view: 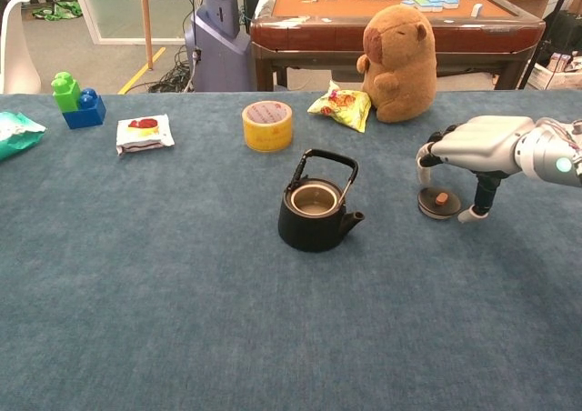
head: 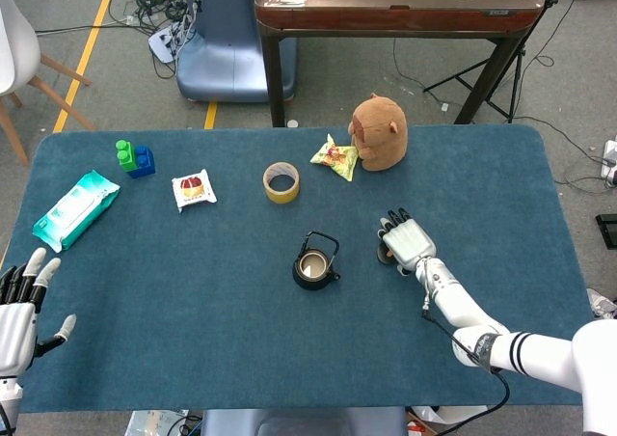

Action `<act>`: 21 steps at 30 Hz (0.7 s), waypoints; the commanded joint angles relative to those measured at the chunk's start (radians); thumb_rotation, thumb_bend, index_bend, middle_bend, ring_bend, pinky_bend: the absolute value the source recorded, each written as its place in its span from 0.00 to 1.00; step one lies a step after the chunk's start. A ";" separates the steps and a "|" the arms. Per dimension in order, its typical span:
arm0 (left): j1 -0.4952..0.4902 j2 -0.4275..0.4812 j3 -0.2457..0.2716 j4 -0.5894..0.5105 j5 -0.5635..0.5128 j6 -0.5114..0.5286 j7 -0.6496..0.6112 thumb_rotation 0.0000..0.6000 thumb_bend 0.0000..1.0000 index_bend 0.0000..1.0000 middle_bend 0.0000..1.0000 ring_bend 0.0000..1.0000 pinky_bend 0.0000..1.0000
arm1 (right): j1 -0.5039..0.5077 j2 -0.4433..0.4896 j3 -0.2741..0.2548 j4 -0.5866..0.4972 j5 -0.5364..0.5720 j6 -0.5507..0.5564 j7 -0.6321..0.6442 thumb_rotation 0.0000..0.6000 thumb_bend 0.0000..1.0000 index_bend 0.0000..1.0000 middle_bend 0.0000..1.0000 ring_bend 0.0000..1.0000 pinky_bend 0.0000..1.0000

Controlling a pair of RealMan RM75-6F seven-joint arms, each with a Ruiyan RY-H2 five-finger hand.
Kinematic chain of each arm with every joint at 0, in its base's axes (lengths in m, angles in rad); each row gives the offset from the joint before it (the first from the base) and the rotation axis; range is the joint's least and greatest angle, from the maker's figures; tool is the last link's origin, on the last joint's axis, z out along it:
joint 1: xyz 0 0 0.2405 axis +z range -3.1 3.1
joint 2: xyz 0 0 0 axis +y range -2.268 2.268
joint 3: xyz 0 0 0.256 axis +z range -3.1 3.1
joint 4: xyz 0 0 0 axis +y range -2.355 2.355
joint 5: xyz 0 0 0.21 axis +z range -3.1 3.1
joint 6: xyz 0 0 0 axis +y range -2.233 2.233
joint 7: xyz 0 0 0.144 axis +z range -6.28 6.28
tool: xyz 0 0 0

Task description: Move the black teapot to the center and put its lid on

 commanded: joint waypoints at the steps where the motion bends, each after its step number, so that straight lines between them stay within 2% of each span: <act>1: 0.003 0.000 -0.003 0.002 0.000 0.000 -0.004 1.00 0.27 0.11 0.00 0.00 0.00 | 0.005 -0.007 -0.005 0.009 0.004 0.003 -0.004 1.00 0.21 0.29 0.13 0.00 0.04; 21: 0.022 -0.004 -0.019 0.018 0.003 -0.013 -0.022 1.00 0.27 0.11 0.00 0.00 0.00 | 0.032 -0.035 -0.021 0.030 0.026 0.002 -0.001 1.00 0.21 0.31 0.14 0.00 0.04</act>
